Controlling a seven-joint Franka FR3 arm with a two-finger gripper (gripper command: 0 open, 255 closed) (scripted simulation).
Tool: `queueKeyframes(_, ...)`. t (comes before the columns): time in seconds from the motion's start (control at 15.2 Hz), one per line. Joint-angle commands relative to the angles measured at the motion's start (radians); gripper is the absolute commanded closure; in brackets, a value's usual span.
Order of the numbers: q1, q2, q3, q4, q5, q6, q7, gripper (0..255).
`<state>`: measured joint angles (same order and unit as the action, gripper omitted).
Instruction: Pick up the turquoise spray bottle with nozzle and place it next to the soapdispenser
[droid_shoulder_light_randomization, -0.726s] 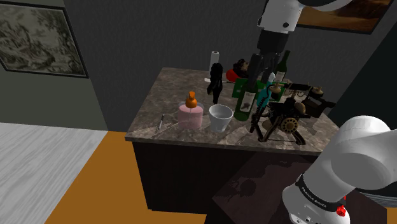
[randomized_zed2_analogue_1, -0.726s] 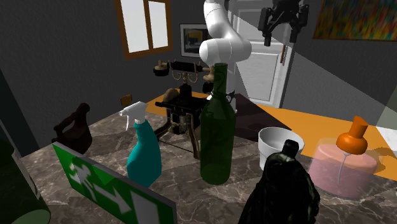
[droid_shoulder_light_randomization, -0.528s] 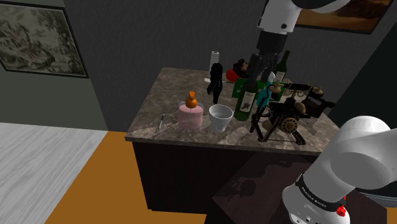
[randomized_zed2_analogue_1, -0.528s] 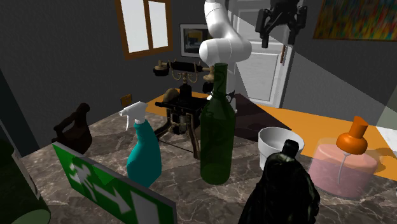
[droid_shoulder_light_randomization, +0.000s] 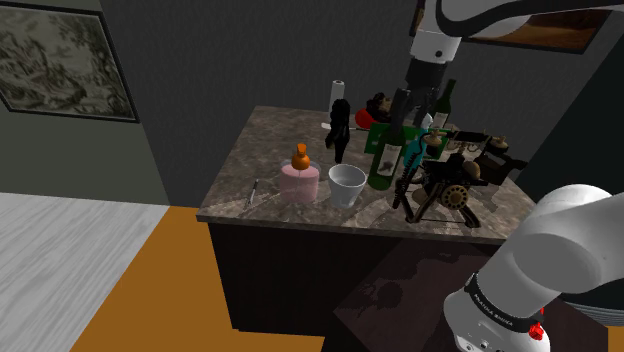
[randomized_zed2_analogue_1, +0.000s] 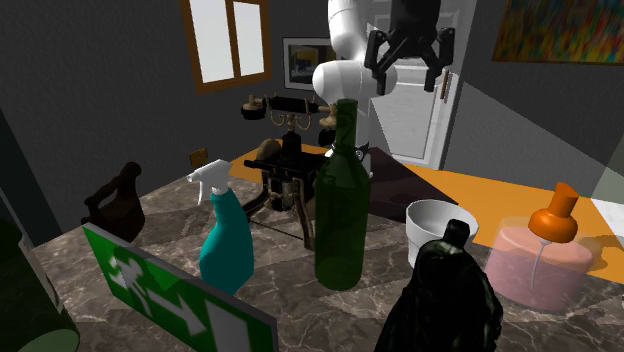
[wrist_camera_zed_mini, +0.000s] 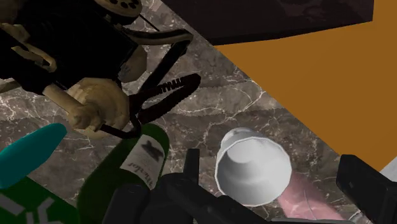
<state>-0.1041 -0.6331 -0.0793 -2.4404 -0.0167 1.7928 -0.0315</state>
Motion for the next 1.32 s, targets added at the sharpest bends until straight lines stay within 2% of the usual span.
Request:
queueKeyframes(0.0, -0.027, 0.035, -0.030, 0.004, -0.028, 0.038, -0.018, 0)
queueKeyframes(0.66, -0.132, 0.241, -0.161, 0.094, -0.114, 0.198, -0.079, 0)
queueKeyframes(1.25, -0.205, 0.452, -0.277, 0.236, -0.125, 0.312, -0.141, 0)
